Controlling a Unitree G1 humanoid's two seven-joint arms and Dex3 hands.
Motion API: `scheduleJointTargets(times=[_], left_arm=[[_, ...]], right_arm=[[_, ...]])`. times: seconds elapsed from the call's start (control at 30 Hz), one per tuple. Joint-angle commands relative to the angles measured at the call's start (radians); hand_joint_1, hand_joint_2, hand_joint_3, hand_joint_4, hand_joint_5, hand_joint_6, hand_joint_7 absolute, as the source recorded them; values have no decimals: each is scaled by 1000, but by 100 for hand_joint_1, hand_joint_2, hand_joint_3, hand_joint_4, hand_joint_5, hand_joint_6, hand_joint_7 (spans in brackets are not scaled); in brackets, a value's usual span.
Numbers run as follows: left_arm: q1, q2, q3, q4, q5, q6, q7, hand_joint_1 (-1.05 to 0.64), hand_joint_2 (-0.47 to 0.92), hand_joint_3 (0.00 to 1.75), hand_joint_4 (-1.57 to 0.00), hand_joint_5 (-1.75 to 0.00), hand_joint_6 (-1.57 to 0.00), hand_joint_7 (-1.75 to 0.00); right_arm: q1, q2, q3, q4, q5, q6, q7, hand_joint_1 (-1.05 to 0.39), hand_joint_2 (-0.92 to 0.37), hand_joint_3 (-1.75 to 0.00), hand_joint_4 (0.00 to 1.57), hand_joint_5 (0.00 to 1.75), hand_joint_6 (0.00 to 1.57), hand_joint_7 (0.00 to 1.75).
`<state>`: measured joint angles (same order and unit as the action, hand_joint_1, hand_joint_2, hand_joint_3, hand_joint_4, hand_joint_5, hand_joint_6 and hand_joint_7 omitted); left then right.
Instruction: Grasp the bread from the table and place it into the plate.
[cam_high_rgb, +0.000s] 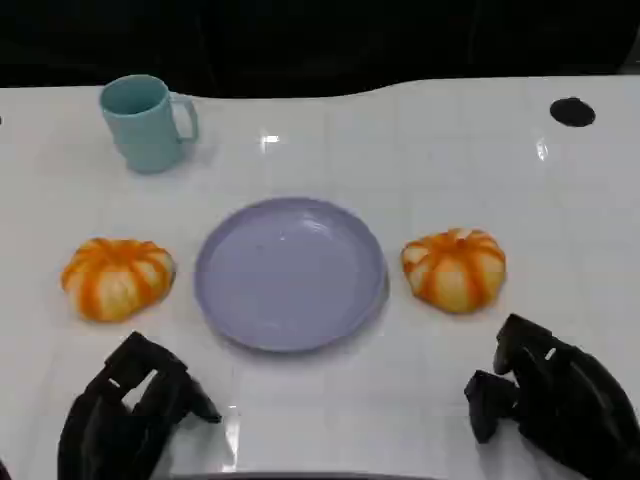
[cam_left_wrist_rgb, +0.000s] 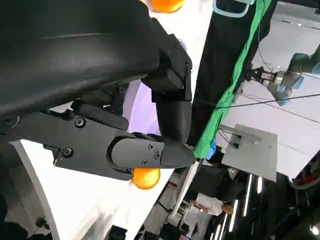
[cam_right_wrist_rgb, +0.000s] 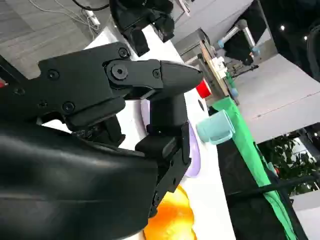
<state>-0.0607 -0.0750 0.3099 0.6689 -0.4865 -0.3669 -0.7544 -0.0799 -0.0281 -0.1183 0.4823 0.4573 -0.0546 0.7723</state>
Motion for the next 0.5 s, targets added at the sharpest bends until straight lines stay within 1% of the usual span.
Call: scheduleJointTargets(times=[0.03, 0.17, 0.37, 0.5], left_arm=[[-7, 18, 5, 3, -4, -7, -1, -58, 92, 25, -63, -175, -52, -148], [-3, 19, 0, -3, 7, -11, 9, -59, 92, 26, -63, -175, -53, -148], [-2, 18, -1, -6, 9, -14, 12, -59, 92, 26, -64, -175, -53, -149], [-2, 15, -1, -6, 9, -19, 12, -59, 92, 27, -64, -175, -53, -151]], right_arm=[[-9, -5, -19, -8, 8, 1, -9, -49, -92, -39, 82, 175, 58, 175], [-6, -8, -15, -24, 6, 22, -24, -49, -92, -39, 82, 175, 59, 175], [-10, -9, -18, -13, 9, 14, -9, -49, -92, -39, 82, 175, 58, 175], [-4, -9, -15, -29, 2, 18, -24, -50, -92, -39, 82, 175, 57, 175]])
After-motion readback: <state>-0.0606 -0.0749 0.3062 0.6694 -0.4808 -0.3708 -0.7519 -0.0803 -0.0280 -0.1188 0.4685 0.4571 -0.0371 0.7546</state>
